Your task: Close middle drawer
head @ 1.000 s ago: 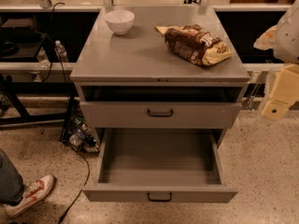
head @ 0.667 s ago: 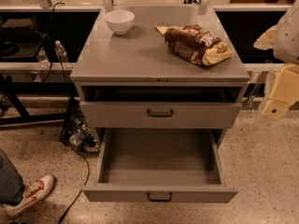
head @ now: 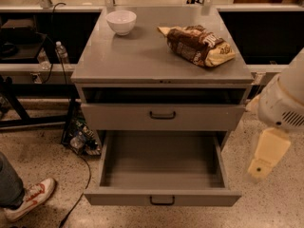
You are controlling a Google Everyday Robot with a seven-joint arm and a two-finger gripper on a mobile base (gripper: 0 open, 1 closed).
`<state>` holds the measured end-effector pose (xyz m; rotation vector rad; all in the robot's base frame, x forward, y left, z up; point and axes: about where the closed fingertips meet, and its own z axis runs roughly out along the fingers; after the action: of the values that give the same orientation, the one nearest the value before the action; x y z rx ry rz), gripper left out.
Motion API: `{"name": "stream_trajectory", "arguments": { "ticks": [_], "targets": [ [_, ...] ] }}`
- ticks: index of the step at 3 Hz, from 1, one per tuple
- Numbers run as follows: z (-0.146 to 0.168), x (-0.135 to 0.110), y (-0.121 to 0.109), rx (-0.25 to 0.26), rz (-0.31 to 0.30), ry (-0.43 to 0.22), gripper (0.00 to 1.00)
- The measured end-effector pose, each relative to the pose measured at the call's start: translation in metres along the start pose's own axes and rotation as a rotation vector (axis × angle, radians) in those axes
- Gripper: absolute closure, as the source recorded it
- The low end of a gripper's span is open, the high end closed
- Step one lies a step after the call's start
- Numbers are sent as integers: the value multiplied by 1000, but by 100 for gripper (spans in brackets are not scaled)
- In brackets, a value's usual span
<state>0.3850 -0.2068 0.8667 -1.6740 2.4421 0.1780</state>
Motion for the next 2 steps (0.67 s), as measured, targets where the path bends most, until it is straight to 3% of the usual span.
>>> {"name": "stream_trajectory", "arguments": {
  "ticks": [1, 2],
  "targets": [
    [66, 11, 34, -106, 63, -14, 0],
    [95, 27, 56, -164, 75, 25, 0]
  ]
}}
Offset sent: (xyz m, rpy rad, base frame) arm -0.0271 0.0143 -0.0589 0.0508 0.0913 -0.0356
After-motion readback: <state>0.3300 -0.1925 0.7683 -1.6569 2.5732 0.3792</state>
